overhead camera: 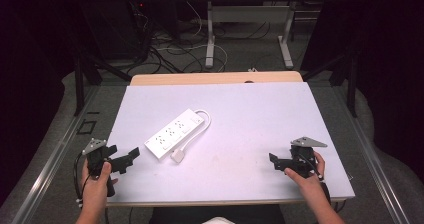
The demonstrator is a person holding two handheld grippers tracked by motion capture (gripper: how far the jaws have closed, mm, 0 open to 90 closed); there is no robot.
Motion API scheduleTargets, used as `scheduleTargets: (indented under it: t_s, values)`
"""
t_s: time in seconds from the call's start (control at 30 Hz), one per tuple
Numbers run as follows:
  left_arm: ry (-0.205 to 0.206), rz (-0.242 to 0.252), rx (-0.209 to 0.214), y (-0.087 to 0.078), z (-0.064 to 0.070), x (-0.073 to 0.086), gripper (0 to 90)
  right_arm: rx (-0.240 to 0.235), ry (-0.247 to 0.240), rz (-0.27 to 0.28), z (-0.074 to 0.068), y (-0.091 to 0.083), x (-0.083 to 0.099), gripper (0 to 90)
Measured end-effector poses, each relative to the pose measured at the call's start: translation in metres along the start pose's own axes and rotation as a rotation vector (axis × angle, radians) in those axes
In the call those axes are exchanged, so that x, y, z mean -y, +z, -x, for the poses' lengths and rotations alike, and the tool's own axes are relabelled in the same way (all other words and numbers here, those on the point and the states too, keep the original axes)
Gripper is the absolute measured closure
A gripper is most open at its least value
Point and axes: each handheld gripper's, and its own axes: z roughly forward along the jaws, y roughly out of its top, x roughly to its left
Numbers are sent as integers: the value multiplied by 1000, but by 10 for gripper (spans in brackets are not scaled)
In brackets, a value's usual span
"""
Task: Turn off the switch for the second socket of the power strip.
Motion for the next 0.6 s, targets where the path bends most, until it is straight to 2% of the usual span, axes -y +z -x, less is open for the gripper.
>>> scheduleTargets:
  t_s: [0.13, 0.27, 0.3, 0.43, 0.6]
  values:
    - [4, -17, -3, 1, -3, 2, 39, 1, -2, 0, 0, 0, 0, 70]
    - [5, -12, -12, 5, -4, 6, 41, 1, 5, -1, 0, 0, 0, 71]
    - [8, -25, -10, 5, -5, 6, 43, 2, 6, -2, 0, 0, 0, 71]
    - [-1, -31, -15, 10, -7, 10, 53, 4, 0, -3, 1, -1, 0, 70]
    - [24, -59, -19, 15, -7, 14, 56, 6, -2, -3, 1, 0, 1, 71]
